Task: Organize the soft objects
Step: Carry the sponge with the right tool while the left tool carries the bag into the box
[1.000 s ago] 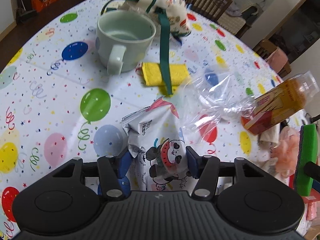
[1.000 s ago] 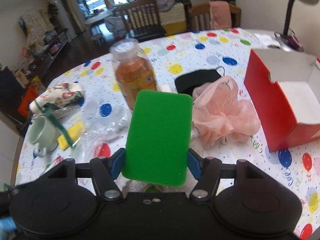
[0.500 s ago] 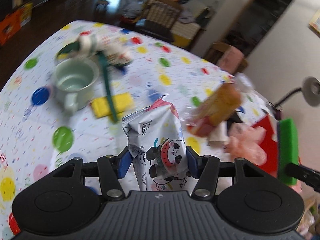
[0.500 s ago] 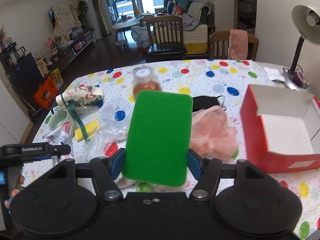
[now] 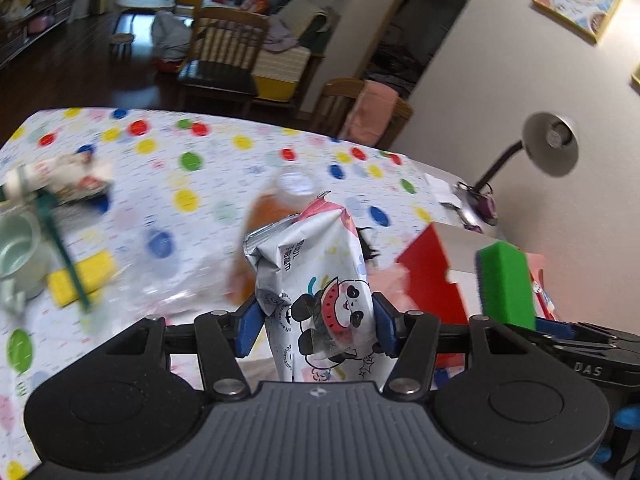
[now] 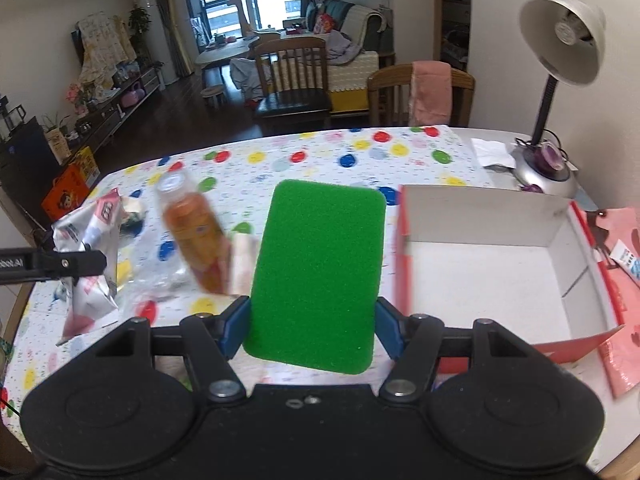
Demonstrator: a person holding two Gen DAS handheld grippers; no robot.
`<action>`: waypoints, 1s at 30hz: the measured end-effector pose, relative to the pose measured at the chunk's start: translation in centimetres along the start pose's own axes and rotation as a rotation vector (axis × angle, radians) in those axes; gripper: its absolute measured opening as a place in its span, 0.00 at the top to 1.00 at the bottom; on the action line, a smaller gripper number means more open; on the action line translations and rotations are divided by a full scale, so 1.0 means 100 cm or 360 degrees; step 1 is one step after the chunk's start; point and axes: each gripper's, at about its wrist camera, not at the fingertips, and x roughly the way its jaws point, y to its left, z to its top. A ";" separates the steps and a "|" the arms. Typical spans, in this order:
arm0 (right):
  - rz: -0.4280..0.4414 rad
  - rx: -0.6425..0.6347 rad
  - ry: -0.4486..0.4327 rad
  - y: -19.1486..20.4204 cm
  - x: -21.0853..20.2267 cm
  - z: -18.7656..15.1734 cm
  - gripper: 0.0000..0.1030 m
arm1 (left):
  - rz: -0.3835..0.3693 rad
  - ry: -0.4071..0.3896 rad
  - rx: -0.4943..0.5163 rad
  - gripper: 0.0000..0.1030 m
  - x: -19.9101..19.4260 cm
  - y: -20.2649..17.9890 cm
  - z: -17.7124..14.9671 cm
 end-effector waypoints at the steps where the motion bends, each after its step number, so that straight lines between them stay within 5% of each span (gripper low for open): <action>1: -0.0003 0.0005 0.0002 -0.010 0.001 0.001 0.38 | -0.0006 0.0005 0.0020 0.45 0.006 -0.012 0.002; 15: -0.0041 0.0065 0.0068 -0.141 0.025 0.021 0.38 | -0.0050 0.0113 0.0311 0.45 0.100 -0.161 0.029; 30: -0.0155 0.0125 0.0168 -0.237 0.053 0.016 0.37 | -0.0009 0.0384 0.0500 0.44 0.225 -0.257 0.023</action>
